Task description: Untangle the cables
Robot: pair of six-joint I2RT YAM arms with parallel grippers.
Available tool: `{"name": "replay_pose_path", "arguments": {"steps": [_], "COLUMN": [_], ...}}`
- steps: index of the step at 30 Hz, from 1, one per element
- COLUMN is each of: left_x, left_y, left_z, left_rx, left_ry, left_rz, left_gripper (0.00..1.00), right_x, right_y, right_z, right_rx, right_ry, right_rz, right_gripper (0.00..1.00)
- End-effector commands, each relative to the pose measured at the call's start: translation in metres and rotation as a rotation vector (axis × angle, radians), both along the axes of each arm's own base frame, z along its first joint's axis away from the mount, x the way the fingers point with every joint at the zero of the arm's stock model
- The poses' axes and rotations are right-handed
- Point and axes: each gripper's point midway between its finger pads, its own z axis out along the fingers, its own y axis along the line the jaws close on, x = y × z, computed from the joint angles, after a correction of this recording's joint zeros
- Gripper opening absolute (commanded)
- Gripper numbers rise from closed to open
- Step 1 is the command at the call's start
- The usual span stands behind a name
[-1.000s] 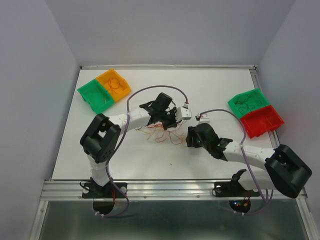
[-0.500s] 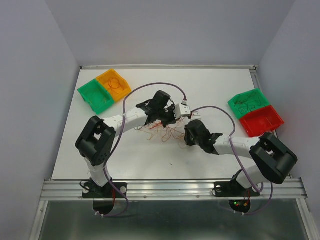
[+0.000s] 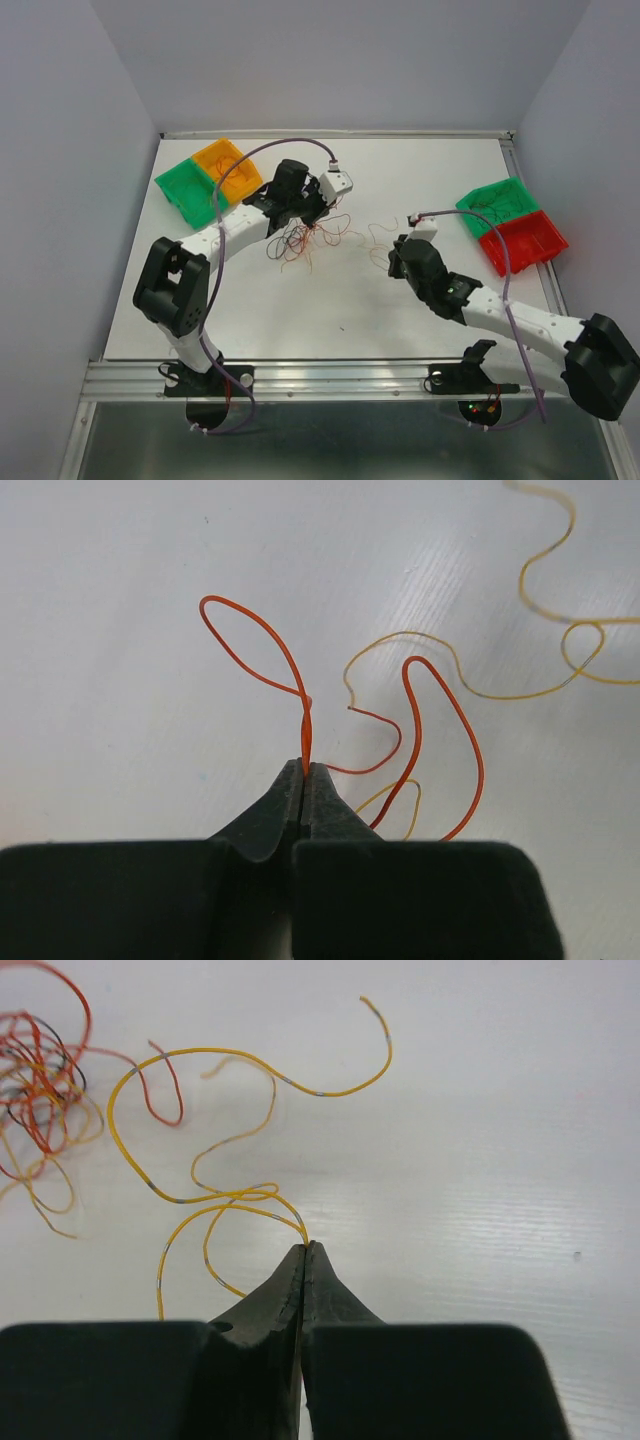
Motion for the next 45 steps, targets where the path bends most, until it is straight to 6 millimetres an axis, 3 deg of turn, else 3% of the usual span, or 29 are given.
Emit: {"name": "replay_pose_path", "arguments": {"steps": [1, 3, 6, 7, 13, 17, 18, 19, 20, 21, 26, 28, 31, 36, 40, 45], "left_x": [0.012, 0.011, 0.008, 0.008, 0.003, -0.009, -0.018, -0.031, -0.043, -0.058, -0.098, -0.106, -0.106, -0.096, -0.102, -0.101], "left_y": [-0.009, -0.012, -0.016, -0.015, -0.005, 0.003, 0.003, 0.006, 0.007, 0.012, 0.029, 0.032, 0.036, 0.046, 0.049, 0.044], "left_z": [0.020, 0.013, 0.014, 0.018, 0.052, 0.082, 0.089, 0.112, 0.112, 0.137, 0.161, 0.170, 0.173, 0.188, 0.195, 0.195], "left_rx": [-0.047, -0.046, -0.054, -0.061, -0.131, -0.180, -0.197, -0.224, -0.241, -0.273, -0.304, -0.293, -0.216, -0.122, -0.074, -0.039], "left_ry": [-0.036, -0.012, -0.007, -0.021, -0.097, -0.168, -0.190, -0.248, -0.260, -0.332, -0.570, -0.636, -0.764, -0.936, -1.067, -1.095], "left_rz": [0.027, 0.007, -0.018, -0.017, 0.001, -0.039, -0.097, -0.135, -0.175, -0.201, -0.288, -0.308, -0.337, -0.283, -0.277, -0.247], "left_gripper": [0.00, 0.05, 0.24, 0.44, 0.99, 0.99, 0.99, 0.99, 0.99, 0.99, 0.99, 0.99, 0.99, 0.99, 0.99, 0.99], "right_x": [0.006, 0.005, 0.007, 0.007, 0.014, 0.018, 0.020, 0.021, 0.024, 0.025, 0.031, 0.037, 0.041, 0.051, 0.055, 0.057], "right_y": [-0.028, -0.028, -0.022, -0.018, -0.009, 0.003, 0.007, 0.010, 0.016, 0.020, 0.045, 0.057, 0.069, 0.099, 0.117, 0.137], "right_z": [0.044, 0.067, 0.093, 0.105, 0.143, 0.181, 0.193, 0.201, 0.204, 0.219, 0.243, 0.239, 0.244, 0.235, 0.232, 0.224], "right_rx": [0.060, 0.104, 0.132, 0.146, 0.181, 0.204, 0.215, 0.216, 0.212, 0.227, 0.248, 0.235, 0.242, 0.240, 0.252, 0.267], "right_ry": [-0.155, -0.205, -0.250, -0.268, -0.324, -0.376, -0.393, -0.404, -0.402, -0.424, -0.430, -0.410, -0.407, -0.362, -0.339, -0.302], "right_rz": [-0.153, -0.146, -0.108, -0.087, -0.066, -0.010, 0.001, 0.012, 0.030, 0.044, 0.131, 0.161, 0.194, 0.275, 0.323, 0.392], "right_gripper": [0.01, 0.00, 0.01, 0.01, 0.01, 0.01, 0.01, 0.01, 0.00, 0.01, 0.01, 0.01, 0.00, 0.00, 0.01, 0.01]}}
